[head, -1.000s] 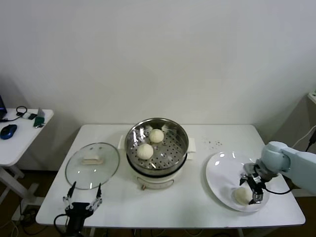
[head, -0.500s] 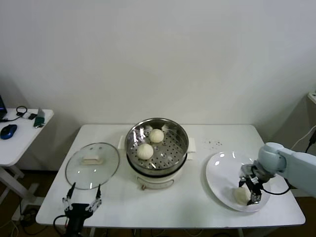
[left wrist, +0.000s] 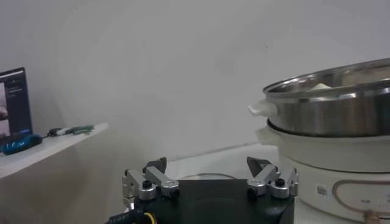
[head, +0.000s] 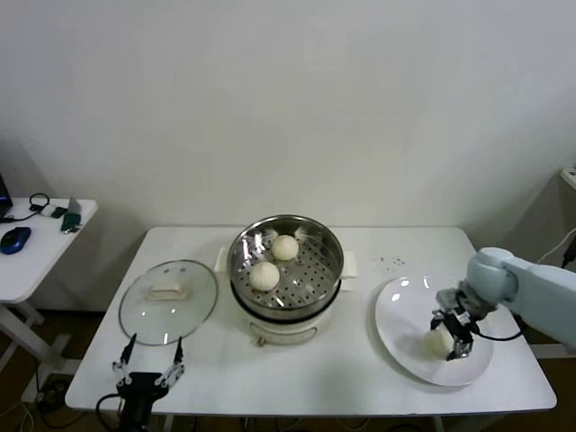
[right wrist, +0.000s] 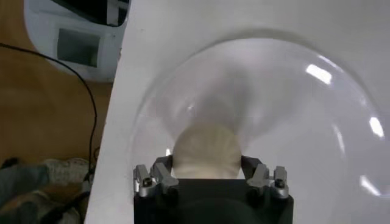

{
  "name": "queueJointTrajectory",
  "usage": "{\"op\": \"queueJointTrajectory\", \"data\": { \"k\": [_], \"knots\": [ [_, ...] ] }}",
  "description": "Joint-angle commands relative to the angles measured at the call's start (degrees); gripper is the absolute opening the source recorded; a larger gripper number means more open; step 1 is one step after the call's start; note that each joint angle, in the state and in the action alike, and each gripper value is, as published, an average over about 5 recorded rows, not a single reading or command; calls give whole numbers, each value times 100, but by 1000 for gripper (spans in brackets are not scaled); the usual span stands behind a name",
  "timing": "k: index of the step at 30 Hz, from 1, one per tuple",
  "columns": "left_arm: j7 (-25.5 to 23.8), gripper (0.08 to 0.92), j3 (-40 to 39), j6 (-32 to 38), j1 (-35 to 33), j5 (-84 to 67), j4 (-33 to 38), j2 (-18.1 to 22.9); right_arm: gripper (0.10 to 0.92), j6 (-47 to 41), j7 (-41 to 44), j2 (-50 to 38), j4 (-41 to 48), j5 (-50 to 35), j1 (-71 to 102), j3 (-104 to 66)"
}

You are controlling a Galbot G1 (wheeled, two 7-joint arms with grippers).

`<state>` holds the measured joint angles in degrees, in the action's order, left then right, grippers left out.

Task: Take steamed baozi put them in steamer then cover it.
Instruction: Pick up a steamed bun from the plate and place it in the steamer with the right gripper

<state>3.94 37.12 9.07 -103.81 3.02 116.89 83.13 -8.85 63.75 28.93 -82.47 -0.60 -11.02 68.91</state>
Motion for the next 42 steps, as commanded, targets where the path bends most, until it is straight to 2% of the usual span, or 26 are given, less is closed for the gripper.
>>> {"op": "queueJointTrajectory", "data": {
  "k": [1, 8, 18, 26, 32, 42],
  "knots": [
    [2, 823, 4, 0, -7, 4, 23, 3, 728, 1322, 256, 706, 72, 49, -2416, 1344],
    [8, 823, 26, 14, -36, -13, 36, 13, 729, 2083, 477, 1921, 299, -447, -3901, 1983],
    [3, 823, 37, 20, -28, -33, 0, -2, 729, 2722, 669, 3182, 84, -541, -4185, 1726],
    [-4, 823, 39, 23, -36, -39, 9, -89, 729, 3121, 758, 4149, 83, 119, -3588, 1276],
    [-10, 823, 10, -9, -13, -87, -2, -129, 729, 3327, 791, 4820, 523, 697, -2875, 997],
    [-11, 823, 10, 8, 31, -109, -49, -237, 729, 3625, 880, 5217, 819, 1010, -2259, 1053]
  ]
}}
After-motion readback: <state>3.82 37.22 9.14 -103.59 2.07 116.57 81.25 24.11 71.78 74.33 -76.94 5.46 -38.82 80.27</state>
